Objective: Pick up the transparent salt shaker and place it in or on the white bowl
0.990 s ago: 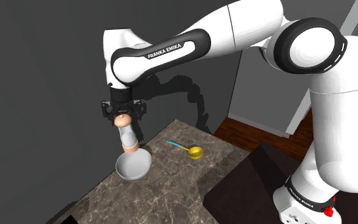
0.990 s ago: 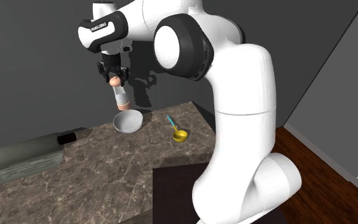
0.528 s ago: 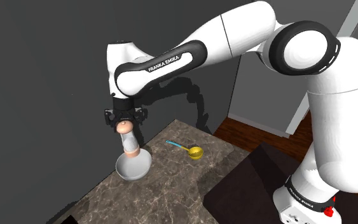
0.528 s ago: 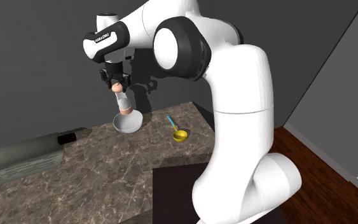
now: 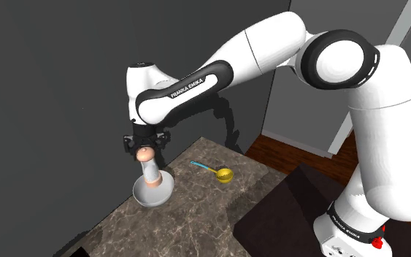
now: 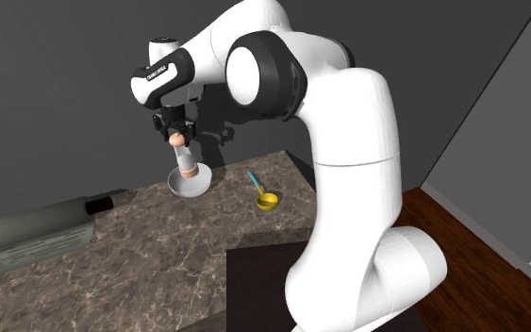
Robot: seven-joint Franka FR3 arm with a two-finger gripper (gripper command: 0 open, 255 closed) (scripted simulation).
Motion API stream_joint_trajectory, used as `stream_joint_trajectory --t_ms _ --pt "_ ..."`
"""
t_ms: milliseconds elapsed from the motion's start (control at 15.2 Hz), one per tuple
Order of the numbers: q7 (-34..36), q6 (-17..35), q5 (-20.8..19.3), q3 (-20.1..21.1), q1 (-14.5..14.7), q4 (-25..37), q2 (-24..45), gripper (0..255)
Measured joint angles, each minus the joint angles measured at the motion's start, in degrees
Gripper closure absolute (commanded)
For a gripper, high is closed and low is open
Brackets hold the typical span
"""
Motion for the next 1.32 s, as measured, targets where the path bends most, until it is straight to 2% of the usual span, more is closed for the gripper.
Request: stream_joint_trajectory --t_ms 264,726,792,1188,1320 --pt "0.3 2.4 -0.6 -0.4 0.3 -0.9 1.5 255" --pt "0.3 3.1 -0.8 -0.5 0.3 -1.3 1.9 255" --pt "0.3 3.1 -0.8 -0.5 0.3 -1.3 1.9 0" --pt "0.3 3.1 -0.8 -0.5 0.3 -1.3 1.9 0" --pt "0.1 1.6 -0.2 -0.1 0.0 -1.2 0.3 0"
